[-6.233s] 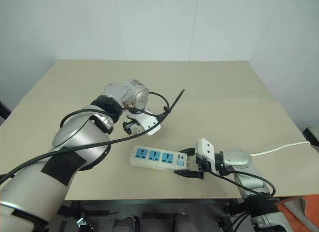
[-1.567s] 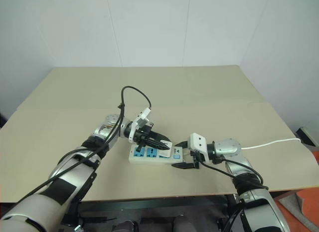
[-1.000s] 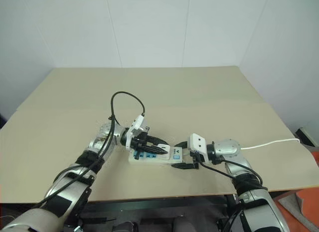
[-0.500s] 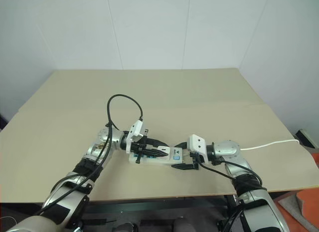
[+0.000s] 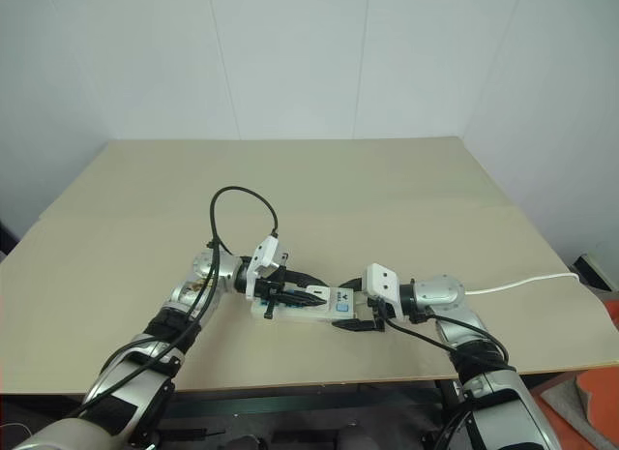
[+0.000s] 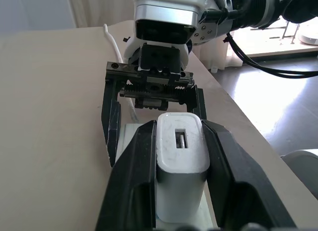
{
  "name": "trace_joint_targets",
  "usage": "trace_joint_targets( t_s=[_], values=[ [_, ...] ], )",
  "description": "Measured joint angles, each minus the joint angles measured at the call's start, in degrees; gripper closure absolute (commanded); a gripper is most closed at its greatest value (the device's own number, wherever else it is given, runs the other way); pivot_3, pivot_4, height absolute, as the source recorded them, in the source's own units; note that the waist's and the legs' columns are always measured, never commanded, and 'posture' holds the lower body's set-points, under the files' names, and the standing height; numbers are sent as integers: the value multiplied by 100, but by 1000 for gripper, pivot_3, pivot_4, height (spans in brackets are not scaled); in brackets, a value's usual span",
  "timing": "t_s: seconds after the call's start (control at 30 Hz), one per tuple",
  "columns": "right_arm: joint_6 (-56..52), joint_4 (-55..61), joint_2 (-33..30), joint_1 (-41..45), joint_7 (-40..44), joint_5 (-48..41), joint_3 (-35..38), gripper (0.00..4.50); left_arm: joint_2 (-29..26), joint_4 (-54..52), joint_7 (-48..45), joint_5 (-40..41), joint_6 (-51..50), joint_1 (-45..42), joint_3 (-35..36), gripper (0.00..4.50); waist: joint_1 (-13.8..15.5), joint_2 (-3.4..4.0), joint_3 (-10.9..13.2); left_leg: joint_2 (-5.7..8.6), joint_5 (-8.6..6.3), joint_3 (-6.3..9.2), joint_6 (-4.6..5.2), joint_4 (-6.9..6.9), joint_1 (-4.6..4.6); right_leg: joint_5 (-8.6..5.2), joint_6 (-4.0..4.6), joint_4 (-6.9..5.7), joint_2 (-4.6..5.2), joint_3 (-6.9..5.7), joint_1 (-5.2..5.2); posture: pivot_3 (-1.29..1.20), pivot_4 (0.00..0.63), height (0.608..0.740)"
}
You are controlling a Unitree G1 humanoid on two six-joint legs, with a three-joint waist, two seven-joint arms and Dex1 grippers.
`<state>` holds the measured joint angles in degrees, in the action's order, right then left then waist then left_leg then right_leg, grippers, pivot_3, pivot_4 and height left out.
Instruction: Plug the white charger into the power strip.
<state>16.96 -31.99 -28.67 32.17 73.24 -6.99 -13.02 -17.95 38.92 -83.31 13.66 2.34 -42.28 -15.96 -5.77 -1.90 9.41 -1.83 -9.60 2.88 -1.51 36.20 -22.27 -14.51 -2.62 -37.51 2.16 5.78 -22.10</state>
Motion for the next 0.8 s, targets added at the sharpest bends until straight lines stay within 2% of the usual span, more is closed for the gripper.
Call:
trace_joint_targets(
  t_s=[0.17, 0.23, 0.47, 0.57, 0.67, 0.8],
  values=[
    [5, -4, -1, -4, 26, -5, 1, 1086, -10, -20, -25, -23, -2, 4, 45, 585, 15, 3, -6, -3, 0, 2, 0, -24, 6, -2, 4, 8, -1, -5, 2, 0, 150, 740],
    [5, -4, 3, 1, 23, -5, 0, 1086, -9, -25, -60, -19, -14, 7, 90, 50, 11, 3, -5, -2, 0, 2, 0, -24, 5, -3, 5, 9, -1, -5, -1, 0, 150, 740],
    [-54, 0, 11, 47, 35, -17, 12, 1086, -546, -176, -524, 396, -838, 58, 578, 50, 0, -2, 14, -5, 0, 4, 0, -31, -11, -3, 5, 14, -2, -8, -18, 0, 150, 740],
    [-451, -30, 16, 148, 29, -37, 40, 104, -798, -215, -636, 844, -1286, -81, 1099, 0, 22, -6, 34, -5, 0, 6, 0, -32, -38, 16, -26, 37, 0, -14, -28, 0, 150, 740],
    [-820, -114, 23, 170, 71, -122, 59, 40, -1206, -216, -627, 964, -1362, -268, 1516, 0, 16, -3, 44, -5, 1, 6, 2, -31, -109, 27, -37, 35, -1, -13, -104, 0, 150, 740],
    [-1071, 82, -99, 151, 186, -267, 185, 40, -1536, -359, -714, 1003, -1390, -248, 1707, 0, 64, 1, 60, -4, 1, 8, 1, -38, -137, 24, -33, 42, 1, -20, -119, 0, 150, 740]
  ],
)
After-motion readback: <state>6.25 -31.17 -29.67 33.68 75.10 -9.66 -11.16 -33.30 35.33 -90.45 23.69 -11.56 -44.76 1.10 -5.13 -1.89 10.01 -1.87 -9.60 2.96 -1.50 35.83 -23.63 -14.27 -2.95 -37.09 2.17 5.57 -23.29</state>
